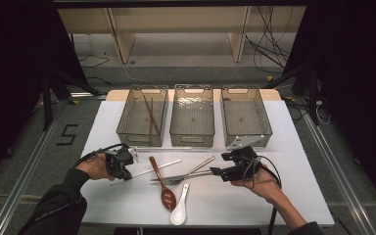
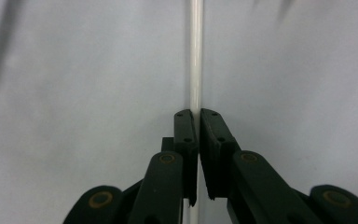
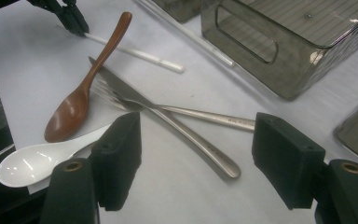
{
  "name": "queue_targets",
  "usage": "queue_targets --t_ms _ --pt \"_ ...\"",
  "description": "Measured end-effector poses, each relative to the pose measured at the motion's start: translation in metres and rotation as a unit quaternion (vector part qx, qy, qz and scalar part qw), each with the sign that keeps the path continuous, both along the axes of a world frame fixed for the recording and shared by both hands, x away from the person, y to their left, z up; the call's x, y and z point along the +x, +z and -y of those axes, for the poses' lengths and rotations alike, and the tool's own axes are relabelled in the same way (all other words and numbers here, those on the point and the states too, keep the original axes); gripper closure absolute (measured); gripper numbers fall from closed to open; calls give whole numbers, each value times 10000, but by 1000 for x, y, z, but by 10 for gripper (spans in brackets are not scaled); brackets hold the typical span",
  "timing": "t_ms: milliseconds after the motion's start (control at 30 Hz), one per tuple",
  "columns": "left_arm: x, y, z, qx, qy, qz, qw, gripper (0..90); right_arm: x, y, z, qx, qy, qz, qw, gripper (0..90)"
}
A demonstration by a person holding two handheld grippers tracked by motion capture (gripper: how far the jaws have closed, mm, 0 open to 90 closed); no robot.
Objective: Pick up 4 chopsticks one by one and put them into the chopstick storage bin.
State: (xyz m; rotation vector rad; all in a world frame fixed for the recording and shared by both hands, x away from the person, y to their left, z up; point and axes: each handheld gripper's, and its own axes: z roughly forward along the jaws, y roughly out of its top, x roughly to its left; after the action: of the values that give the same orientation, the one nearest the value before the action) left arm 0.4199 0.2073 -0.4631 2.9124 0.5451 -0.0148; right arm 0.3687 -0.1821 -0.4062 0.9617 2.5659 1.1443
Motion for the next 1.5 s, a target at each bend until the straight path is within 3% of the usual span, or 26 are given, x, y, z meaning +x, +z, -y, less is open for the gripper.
queue_targets --t_ms 267,333,667,700,900,1333,1467,1500 --pt "-1 0 1 61 -11 25 10000 838 0 0 0 -6 7 8 10000 339" --pt "-1 0 2 -23 88 80 9999 811 0 0 0 -6 6 8 10000 339" --pt "1 1 7 -18 9 129 9999 810 0 0 0 -9 16 13 10000 339" --pt "0 0 8 -102 60 125 9999 811 0 0 0 -7 17 11 10000 339" --pt "1 0 11 20 -28 124 9999 840 0 0 0 -11 19 8 10000 339" --pt "1 5 7 -245 242 168 9993 853 0 1 0 4 -5 2 10000 339" --pt "2 6 5 -247 349 206 9989 853 0 1 0 -8 10 13 10000 339" --pt "3 7 4 -173 274 204 9993 853 0 1 0 -8 8 14 10000 339"
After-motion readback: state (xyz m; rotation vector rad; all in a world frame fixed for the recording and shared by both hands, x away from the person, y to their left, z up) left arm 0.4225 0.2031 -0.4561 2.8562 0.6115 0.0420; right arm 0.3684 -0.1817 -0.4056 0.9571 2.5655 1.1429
